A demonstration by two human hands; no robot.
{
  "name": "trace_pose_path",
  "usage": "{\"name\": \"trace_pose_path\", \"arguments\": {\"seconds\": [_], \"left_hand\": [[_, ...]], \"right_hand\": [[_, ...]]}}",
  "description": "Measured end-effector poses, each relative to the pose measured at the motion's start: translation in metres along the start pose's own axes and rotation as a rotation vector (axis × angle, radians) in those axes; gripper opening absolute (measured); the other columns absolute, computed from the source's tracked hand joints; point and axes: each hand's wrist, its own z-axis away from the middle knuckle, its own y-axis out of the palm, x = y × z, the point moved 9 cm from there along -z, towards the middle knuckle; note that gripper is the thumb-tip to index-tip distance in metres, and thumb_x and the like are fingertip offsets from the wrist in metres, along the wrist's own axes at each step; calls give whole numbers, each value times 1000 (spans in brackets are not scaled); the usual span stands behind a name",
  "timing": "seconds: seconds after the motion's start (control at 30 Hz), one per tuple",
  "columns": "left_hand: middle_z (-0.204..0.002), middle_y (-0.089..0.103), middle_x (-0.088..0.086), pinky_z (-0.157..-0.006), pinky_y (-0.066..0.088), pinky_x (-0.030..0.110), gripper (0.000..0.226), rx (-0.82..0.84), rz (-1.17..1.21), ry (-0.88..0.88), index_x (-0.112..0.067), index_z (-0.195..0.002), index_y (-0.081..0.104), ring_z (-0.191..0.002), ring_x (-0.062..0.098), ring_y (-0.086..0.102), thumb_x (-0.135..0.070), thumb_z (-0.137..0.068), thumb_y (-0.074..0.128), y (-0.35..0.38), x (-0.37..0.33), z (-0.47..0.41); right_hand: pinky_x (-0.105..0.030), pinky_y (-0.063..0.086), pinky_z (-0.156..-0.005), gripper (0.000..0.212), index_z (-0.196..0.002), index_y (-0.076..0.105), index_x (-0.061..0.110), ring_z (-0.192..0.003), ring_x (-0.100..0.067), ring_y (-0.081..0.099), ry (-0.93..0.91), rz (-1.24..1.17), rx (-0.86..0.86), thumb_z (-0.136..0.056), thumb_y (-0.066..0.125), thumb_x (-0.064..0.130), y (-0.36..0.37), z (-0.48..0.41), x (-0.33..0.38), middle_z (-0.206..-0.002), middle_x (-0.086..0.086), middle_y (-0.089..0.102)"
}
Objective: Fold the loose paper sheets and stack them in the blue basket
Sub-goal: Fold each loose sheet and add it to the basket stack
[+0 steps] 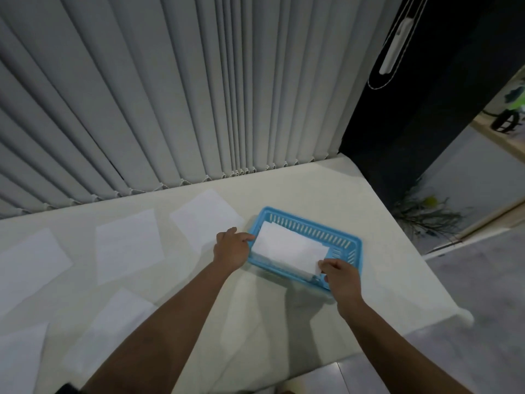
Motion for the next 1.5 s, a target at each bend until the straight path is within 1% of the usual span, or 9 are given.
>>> {"name": "trace_pose_path", "arguments": {"seconds": [0.17,0.37,0.5,0.73,0.9,1.03,1.13,1.27,1.5], "left_hand": [[-158,23,3,-113,26,37,47,60,10,1,-37,-135,50,-144,27,15,-18,-99,26,5,-2,1],[-156,27,7,-116,22,39,45,93,60,5,-33,-137,48,-144,31,16,-21,-102,24,11,-1,1],[-140,43,7,-114,28,39,45,91,90,14,-32,-136,50,-138,32,26,-20,-101,24,15,0,-2],[-119,52,7,-111,34,42,44,101,144,11,-30,-136,50,-128,29,33,-22,-101,24,20,3,-5],[-128,53,10,-113,35,43,45,103,217,12,-31,-132,55,-127,30,40,-18,-99,28,22,10,-11],[-131,48,7,-115,30,42,46,115,164,40,-29,-138,49,-132,29,31,-18,-102,23,22,5,-9],[-126,50,5,-113,33,42,46,113,152,42,-30,-137,50,-130,29,34,-18,-102,23,23,6,-11],[-100,49,1,-108,39,42,48,114,166,40,-31,-132,56,-120,31,44,-16,-99,25,26,10,-15],[-93,48,-3,-102,43,44,46,66,168,81,-29,-124,61,-116,29,45,-15,-98,26,19,4,-14]], "right_hand": [[-31,47,-71,13,-73,69,17,-71,-16,58,-22,14,30,-85,67,16,-3,3,0,-78,-1,68],[-36,49,-77,16,-71,67,19,-76,-17,58,-15,24,29,-86,65,16,-5,2,1,-78,2,66],[-35,50,-79,16,-71,67,19,-76,-18,59,-16,5,34,-86,66,14,0,1,5,-80,0,67],[-31,48,-73,14,-71,68,18,-72,-16,60,-8,-9,30,-85,68,15,7,-2,7,-77,2,67],[-33,49,-73,13,-73,68,18,-78,-19,60,27,-24,3,-86,68,17,8,-3,2,-79,0,66],[-36,51,-77,15,-72,67,18,-74,-18,59,56,-48,-4,-86,68,16,9,-3,-2,-76,1,66],[-32,50,-71,9,-79,69,13,-71,-16,59,62,-48,1,-87,67,16,12,-3,-2,-77,1,66],[-27,50,-63,7,-85,70,8,-66,-13,58,70,-43,-3,-87,66,14,15,-4,-3,-79,-2,66],[-28,41,-74,21,-103,65,11,-83,-18,59,-32,88,-56,-85,68,22,11,-3,4,-93,-2,65]]}}
